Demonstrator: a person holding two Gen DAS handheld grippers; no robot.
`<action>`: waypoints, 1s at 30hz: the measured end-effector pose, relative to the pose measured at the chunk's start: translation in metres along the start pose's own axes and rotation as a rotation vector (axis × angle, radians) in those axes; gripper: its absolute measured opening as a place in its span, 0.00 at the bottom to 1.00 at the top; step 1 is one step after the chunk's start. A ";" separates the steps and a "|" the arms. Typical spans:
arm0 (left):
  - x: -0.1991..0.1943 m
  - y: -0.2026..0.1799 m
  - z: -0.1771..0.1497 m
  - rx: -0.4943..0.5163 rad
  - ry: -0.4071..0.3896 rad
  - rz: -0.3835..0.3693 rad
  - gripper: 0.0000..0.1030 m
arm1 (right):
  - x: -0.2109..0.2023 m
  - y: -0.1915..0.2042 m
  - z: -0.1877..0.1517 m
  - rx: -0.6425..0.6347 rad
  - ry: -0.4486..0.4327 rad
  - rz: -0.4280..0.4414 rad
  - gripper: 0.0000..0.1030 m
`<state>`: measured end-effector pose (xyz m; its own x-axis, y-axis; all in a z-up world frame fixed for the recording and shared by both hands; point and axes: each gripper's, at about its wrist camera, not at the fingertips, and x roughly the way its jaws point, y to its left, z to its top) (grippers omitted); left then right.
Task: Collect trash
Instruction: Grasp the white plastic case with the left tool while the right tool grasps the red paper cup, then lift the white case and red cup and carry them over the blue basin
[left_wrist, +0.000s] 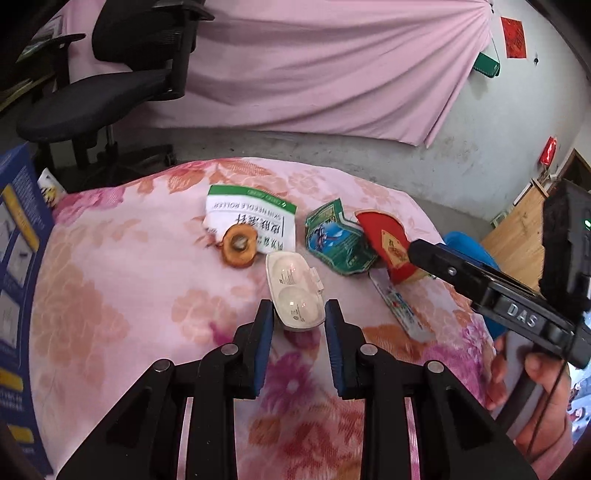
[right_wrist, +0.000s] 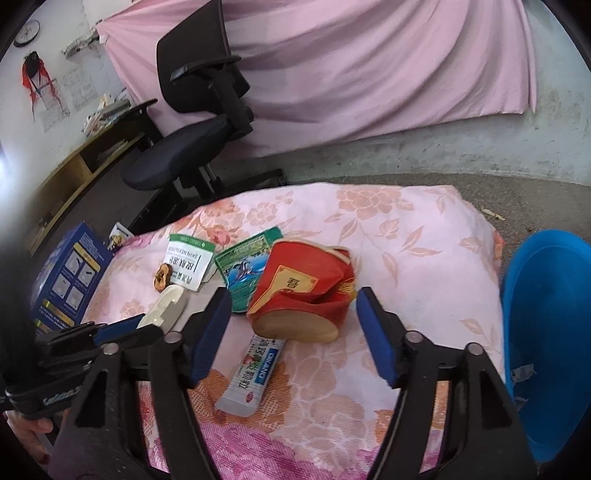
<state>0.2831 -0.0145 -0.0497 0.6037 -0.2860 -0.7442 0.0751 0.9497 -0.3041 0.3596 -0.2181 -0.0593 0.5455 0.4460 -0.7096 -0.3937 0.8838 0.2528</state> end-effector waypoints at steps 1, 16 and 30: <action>-0.001 0.001 0.000 -0.001 0.000 0.000 0.23 | 0.004 0.002 0.000 -0.006 0.012 -0.005 0.89; -0.001 -0.008 -0.004 0.038 -0.008 0.014 0.23 | 0.013 0.010 0.000 -0.034 0.044 -0.075 0.83; -0.061 -0.047 -0.021 0.179 -0.375 0.105 0.23 | -0.089 0.024 -0.015 -0.078 -0.445 -0.073 0.83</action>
<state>0.2258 -0.0446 -0.0028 0.8598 -0.1521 -0.4874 0.1146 0.9877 -0.1061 0.2904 -0.2391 -0.0005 0.8318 0.4157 -0.3678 -0.3877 0.9093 0.1508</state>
